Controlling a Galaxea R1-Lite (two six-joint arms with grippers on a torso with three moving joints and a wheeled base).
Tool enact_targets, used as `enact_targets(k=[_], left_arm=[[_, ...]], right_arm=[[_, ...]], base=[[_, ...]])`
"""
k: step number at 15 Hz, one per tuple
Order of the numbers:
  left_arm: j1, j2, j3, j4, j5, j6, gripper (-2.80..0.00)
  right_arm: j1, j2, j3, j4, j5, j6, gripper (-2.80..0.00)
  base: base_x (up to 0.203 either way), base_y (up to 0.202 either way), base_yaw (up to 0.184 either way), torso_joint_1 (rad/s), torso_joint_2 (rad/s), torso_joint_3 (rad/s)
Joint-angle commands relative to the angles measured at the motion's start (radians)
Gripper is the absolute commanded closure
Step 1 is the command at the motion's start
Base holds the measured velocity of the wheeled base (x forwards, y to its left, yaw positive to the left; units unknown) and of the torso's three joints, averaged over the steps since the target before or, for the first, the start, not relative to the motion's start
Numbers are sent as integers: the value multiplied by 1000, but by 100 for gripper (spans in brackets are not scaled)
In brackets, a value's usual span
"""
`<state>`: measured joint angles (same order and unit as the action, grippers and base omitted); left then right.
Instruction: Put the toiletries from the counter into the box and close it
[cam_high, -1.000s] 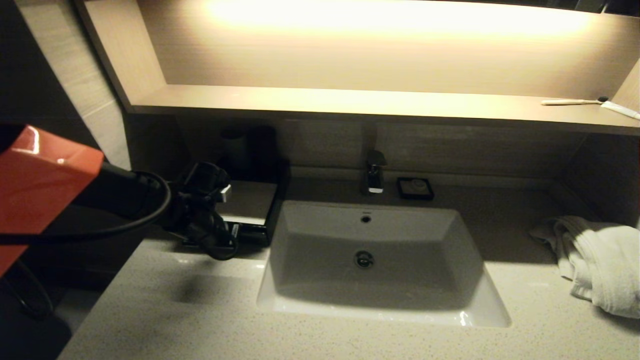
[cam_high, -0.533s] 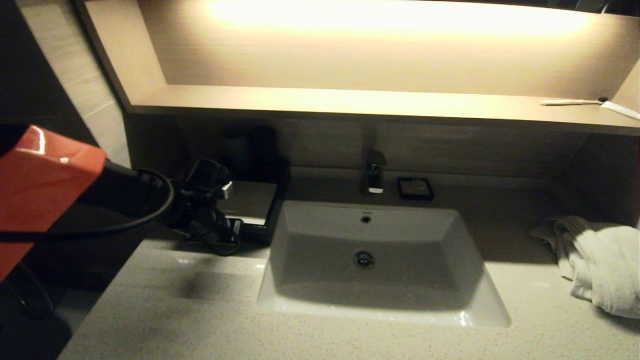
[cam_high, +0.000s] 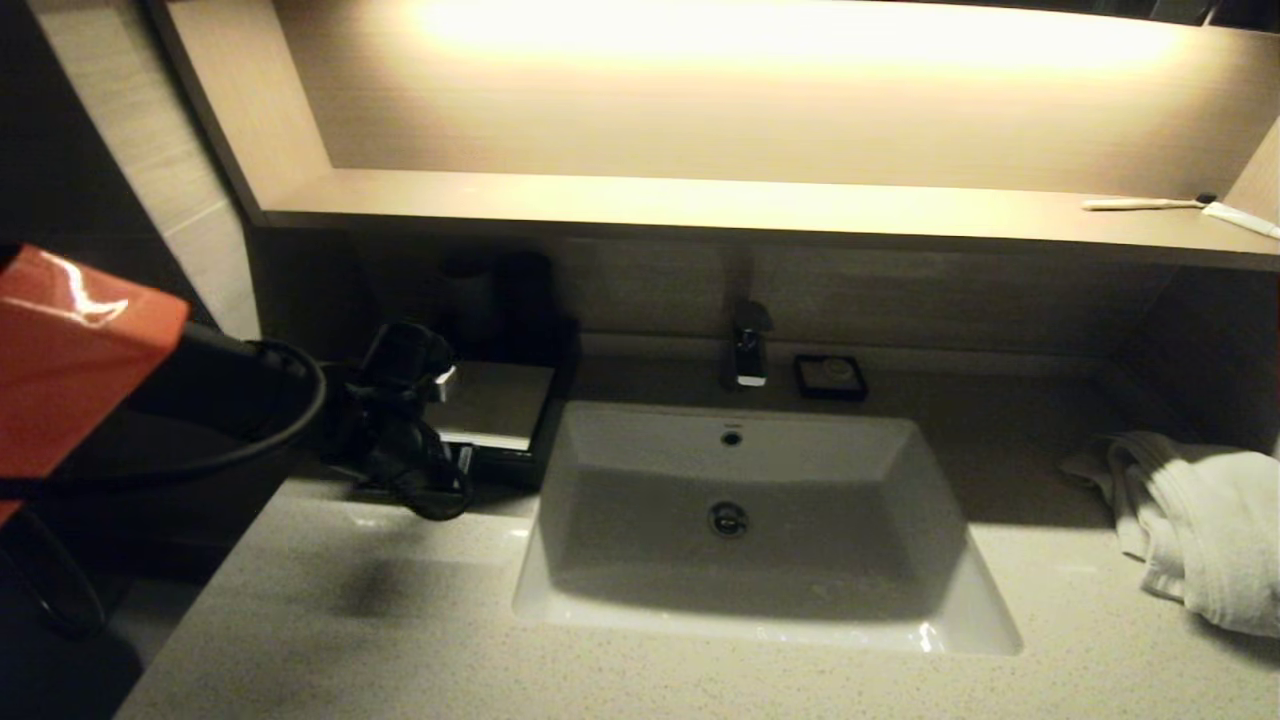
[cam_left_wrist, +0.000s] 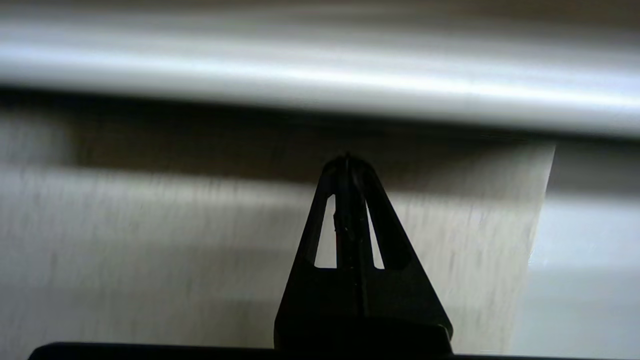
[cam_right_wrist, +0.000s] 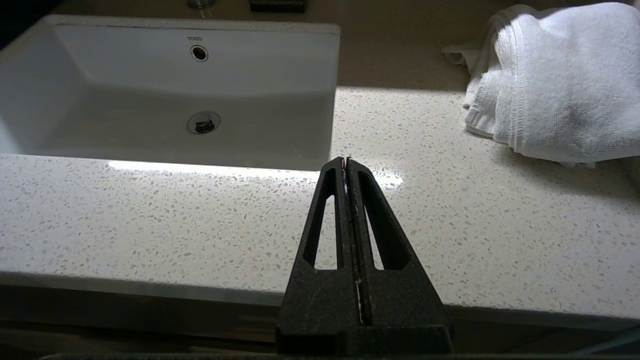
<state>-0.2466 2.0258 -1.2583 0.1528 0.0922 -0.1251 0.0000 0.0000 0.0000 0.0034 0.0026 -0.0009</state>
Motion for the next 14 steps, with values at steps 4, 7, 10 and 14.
enact_targets(k=[4, 7, 10, 14], left_arm=[[0, -218, 146, 6, 0, 4, 0], [5, -403, 219, -4, -2, 4, 0], [13, -584, 332, -75, -5, 37, 0], [16, -723, 538, -377, -7, 72, 0]], right_arm=[[0, 0, 0, 0, 1, -1, 0], [0, 0, 0, 0, 1, -1, 0], [0, 0, 0, 0, 1, -1, 0], [0, 0, 0, 0, 1, -1, 0]], base=[[0, 0, 0, 0, 0, 0], [0, 0, 0, 0, 0, 0], [0, 0, 0, 0, 0, 0], [0, 0, 0, 0, 0, 0]])
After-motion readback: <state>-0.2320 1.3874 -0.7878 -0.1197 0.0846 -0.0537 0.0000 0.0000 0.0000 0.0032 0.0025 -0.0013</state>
